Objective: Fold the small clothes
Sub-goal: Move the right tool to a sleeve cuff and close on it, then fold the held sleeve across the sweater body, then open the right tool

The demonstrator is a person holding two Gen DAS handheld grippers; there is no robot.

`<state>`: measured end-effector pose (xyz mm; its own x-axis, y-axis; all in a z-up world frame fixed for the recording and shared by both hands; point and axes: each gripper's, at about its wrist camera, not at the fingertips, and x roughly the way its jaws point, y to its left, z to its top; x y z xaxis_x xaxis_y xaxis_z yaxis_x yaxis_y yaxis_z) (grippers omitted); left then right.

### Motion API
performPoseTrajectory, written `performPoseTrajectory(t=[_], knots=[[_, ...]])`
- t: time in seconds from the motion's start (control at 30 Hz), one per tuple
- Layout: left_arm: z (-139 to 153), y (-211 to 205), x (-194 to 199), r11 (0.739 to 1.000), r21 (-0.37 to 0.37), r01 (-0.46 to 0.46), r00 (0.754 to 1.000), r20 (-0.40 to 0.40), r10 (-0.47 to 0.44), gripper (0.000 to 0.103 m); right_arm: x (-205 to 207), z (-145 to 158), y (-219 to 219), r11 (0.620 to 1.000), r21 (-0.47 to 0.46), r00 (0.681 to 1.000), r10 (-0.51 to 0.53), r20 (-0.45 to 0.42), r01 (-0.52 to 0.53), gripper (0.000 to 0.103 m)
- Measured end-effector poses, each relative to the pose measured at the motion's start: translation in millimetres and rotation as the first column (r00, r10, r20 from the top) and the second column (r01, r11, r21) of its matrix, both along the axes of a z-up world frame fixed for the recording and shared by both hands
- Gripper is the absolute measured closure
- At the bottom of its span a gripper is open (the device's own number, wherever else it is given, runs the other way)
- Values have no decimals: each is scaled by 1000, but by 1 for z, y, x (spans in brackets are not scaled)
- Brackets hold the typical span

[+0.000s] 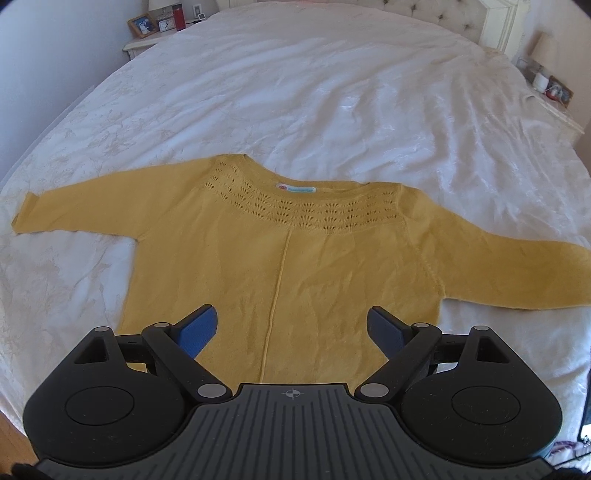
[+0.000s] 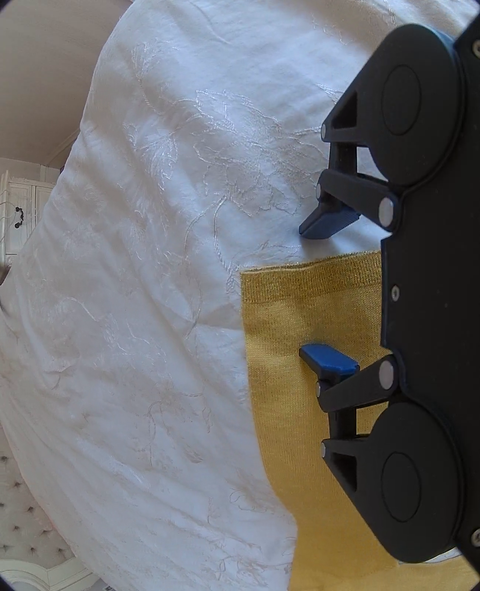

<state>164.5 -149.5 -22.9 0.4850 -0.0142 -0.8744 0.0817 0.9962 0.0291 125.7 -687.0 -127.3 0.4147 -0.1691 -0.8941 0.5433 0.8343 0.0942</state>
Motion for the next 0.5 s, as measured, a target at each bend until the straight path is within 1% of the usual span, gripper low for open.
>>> performPoseTrajectory(t=[0.03,0.07,0.1,0.13,0.17,0.2,0.3,0.37,0.5], knots=[[-1,2,0,1000,-2,-1,1000,-3,1,14,1,0,-1,1000,11,1000,-1,6,0,44],[-1,3,0,1000,-4,-1,1000,-4,1,14,1,0,-1,1000,29,1000,2,9,-2,57],[-2,6,0,1000,-7,-1,1000,-4,1,14,1,1,0,999,40,1000,2,10,-2,63],[-3,8,0,1000,-12,0,1000,-4,0,14,1,3,1,999,55,1000,1,11,-1,82],[-3,11,0,1000,-16,1,1000,-6,-1,14,1,6,2,997,79,1000,3,21,-5,91],[-4,14,0,1000,-22,1,1000,-7,-1,14,3,9,3,996,88,1000,-4,27,1,91],[-8,25,1,999,-36,4,1000,-11,-4,14,8,24,18,998,69,999,-5,44,2,91],[-11,33,3,999,-42,8,1000,-14,-9,14,13,40,34,997,80,997,1,79,-8,91],[-19,56,8,998,-59,24,999,-32,-26,14,27,79,81,992,99,983,62,172,-80,91]])
